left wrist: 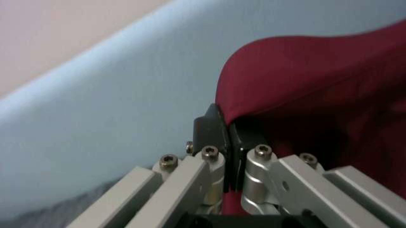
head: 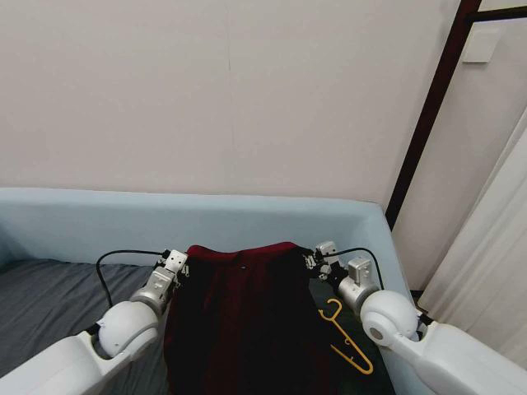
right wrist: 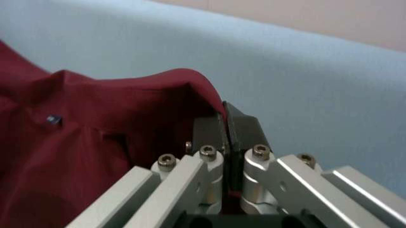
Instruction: Pick up the clothes from the sofa and hang them on the clothes hanger.
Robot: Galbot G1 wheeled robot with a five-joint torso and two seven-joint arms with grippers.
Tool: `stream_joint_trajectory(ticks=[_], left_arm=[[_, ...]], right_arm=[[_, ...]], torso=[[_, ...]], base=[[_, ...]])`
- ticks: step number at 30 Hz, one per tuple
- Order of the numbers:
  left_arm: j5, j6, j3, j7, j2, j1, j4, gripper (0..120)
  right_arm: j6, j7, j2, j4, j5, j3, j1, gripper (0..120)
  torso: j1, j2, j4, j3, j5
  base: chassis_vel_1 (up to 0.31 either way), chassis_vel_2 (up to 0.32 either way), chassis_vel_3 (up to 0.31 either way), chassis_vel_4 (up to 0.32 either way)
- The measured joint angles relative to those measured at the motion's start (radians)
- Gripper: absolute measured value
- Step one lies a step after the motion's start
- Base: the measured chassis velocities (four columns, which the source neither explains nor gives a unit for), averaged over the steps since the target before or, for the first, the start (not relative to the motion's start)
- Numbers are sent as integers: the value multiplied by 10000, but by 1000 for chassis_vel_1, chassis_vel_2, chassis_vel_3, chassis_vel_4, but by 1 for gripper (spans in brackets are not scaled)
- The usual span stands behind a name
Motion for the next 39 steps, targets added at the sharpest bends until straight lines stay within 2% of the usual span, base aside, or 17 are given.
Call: stream_joint_trajectory(ticks=[1, 4, 6, 14, 22, 27, 29, 30, 32, 35, 37, 39], left_arm=[[0, 0, 0, 0, 0, 0, 0, 0], [393, -176, 199, -128, -997, -35, 1101, 0], [590, -266, 235, -155, -1346, -7, 1593, 0], [781, -477, 273, -168, -1773, 52, 2315, 0], [758, -491, 385, -176, -1978, -107, 2653, 0], [747, -493, 841, -175, -2282, -372, 2922, 0], [752, -496, 953, -179, -2385, -440, 3025, 0], [752, -496, 953, -179, -2385, -440, 3025, 0], [752, -518, 1031, -178, -2411, -493, 3087, 0], [753, -543, 1131, -159, -2416, -558, 3111, 0], [753, -546, 1170, -157, -2414, -576, 3115, 0], [749, -548, 1305, -139, -2407, -622, 3132, 0]], right_arm=[[0, 0, 0, 0, 0, 0, 0, 0], [206, -126, 844, -1175, -794, -175, -61, 0], [335, -254, 1279, -1922, -1152, -279, -65, 0], [668, -589, 1920, -3280, -1924, -531, -154, 0], [872, -651, 2196, -3896, -2188, -565, -145, 0], [955, -784, 2022, -4038, -2319, -568, -297, 19], [940, -891, 1754, -3924, -2529, -585, -533, 29], [940, -891, 1754, -3924, -2529, -585, -533, 29], [955, -1005, 1445, -3777, -2927, -600, -865, 37], [1044, -1022, 1298, -3786, -3183, -308, -1261, 49], [1057, -996, 1297, -3811, -3183, -238, -1295, 52], [1216, -836, 1293, -3994, -3146, 101, -1350, 64]], torso=[[0, 0, 0, 0, 0], [-1, 0, 5, -1, 1], [0, 0, 4, -2, 1], [-1, 0, 3, -2, 1], [-1, 2, 5, -2, 1], [-1, 2, 3, -3, 1], [-1, 2, 2, -3, 1], [-1, 2, 2, -3, 1], [-2, 2, 2, -3, 0], [-3, 2, -1, -3, 3], [-4, 2, 0, -3, 4], [-3, 2, 5, -3, 1]], base=[[0, 0, 0, 0], [0, 0, 0, 0], [0, 0, 0, 0], [0, 0, 0, 0], [0, 0, 0, 0], [0, 0, 0, 0], [0, 0, 0, 0], [0, 0, 0, 0], [0, 0, 0, 0], [0, 0, 0, 0], [0, 0, 0, 0], [0, 0, 0, 0]])
